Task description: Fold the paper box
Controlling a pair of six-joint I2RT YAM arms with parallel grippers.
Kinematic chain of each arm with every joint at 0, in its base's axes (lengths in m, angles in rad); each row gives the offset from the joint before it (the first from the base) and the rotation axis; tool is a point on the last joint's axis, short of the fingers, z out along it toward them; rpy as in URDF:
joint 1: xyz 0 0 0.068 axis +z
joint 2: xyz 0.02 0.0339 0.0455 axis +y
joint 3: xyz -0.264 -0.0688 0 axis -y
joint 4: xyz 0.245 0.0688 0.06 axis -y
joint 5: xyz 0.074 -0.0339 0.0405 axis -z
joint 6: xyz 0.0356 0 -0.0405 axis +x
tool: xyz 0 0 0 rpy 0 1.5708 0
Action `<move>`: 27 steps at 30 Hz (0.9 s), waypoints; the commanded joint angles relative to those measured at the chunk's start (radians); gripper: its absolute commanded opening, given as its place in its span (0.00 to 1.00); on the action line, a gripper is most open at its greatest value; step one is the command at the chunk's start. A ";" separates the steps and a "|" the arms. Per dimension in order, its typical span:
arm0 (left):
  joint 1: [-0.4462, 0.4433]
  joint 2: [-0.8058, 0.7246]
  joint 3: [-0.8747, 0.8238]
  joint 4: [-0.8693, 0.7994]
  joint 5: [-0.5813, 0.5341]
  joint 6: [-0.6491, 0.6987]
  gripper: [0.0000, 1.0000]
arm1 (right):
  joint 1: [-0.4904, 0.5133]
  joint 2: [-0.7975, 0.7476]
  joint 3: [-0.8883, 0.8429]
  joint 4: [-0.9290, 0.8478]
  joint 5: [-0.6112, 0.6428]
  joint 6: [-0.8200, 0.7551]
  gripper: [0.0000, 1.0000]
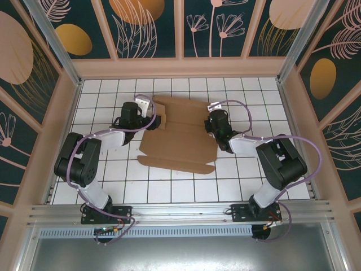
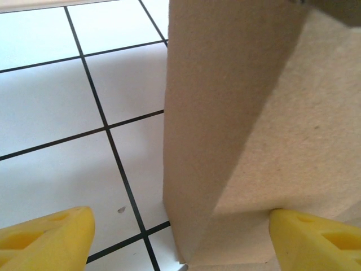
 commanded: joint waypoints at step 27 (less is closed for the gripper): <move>-0.011 0.127 0.183 -0.018 -0.033 0.037 0.34 | 0.057 -0.037 -0.035 0.014 -0.111 -0.075 0.00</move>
